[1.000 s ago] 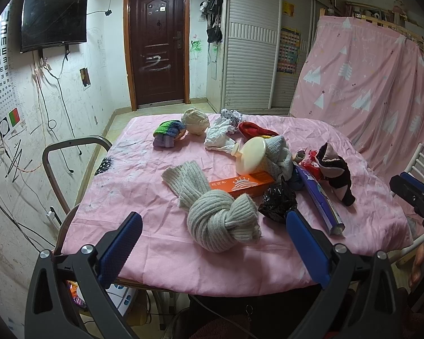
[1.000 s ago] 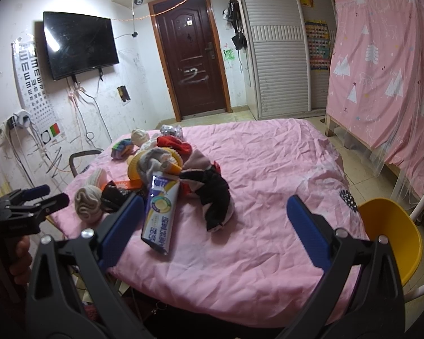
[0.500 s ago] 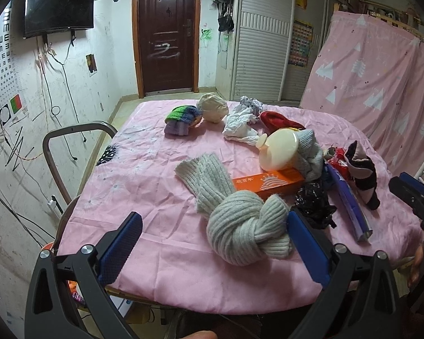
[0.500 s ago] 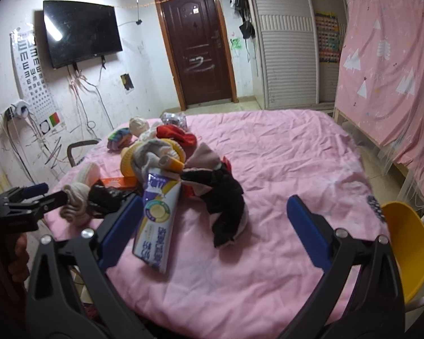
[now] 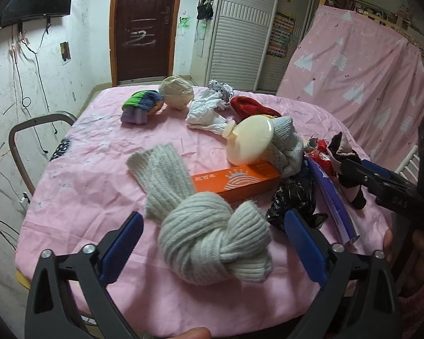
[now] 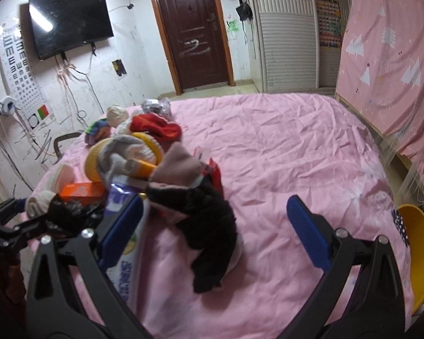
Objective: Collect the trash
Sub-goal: 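Grasp the grey knit scarf with the left tool while the right tool grasps the black sock, then carry both items to the yellow bucket and open both tools over it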
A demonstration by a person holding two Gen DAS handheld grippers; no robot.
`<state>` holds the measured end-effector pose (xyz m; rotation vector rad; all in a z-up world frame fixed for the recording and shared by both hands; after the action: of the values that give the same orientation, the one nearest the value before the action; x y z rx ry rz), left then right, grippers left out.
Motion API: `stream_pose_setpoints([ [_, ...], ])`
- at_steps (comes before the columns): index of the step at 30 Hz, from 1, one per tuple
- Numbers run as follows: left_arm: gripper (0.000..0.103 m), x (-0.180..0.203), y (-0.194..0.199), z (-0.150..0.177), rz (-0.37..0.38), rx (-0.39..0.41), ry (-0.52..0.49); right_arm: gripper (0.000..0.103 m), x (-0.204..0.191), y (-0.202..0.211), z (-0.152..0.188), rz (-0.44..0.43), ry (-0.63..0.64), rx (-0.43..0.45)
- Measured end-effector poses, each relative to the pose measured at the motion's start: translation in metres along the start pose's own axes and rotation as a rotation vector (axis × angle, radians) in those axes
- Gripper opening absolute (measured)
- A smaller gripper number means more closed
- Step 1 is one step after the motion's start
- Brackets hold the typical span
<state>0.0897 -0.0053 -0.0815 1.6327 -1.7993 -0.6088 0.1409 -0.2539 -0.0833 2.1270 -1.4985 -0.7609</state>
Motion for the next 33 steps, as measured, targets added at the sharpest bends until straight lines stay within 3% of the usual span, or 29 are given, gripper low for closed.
stream_pose_setpoints([
  [3,0.059,0.0,-0.005,-0.001,-0.012,-0.006,0.007,0.097,0.002,-0.009,0.001,-0.016,-0.011,-0.038],
  [5,0.054,-0.002,-0.005,-0.001,-0.004,-0.004,0.016,0.094,0.001,-0.013,0.0,-0.026,-0.006,-0.051],
  [7,0.049,-0.002,-0.003,-0.001,-0.009,0.002,0.02,0.077,-0.001,-0.017,0.0,-0.038,0.003,-0.073],
  [9,0.045,-0.003,-0.002,-0.002,-0.01,0.008,0.025,0.043,-0.002,-0.021,0.002,-0.052,0.003,-0.091],
  [10,0.045,-0.003,-0.001,-0.002,-0.011,0.01,0.027,0.037,-0.001,-0.022,0.003,-0.054,-0.004,-0.091],
  [15,0.043,0.002,0.008,-0.004,-0.014,0.034,0.015,0.037,-0.001,-0.012,0.003,-0.089,-0.025,-0.04],
  [26,0.043,0.02,0.039,-0.023,-0.006,0.116,-0.027,0.037,0.019,0.026,-0.01,-0.083,-0.074,0.056],
  [33,0.044,0.082,0.05,-0.056,0.072,0.17,-0.143,0.037,0.06,0.065,-0.017,-0.024,-0.109,0.133],
])
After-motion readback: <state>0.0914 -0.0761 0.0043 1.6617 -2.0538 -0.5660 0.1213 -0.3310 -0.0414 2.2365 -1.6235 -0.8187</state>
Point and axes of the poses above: each gripper's, at about its wrist camera, not at the fingertips, and y roughly against the way its jaws point, x to its right, z to its underside, the point moved 5 cm from there along -y, roughly the way its jaws point, and after that the axes turned 1 degree about x, right-handed, at the moved point
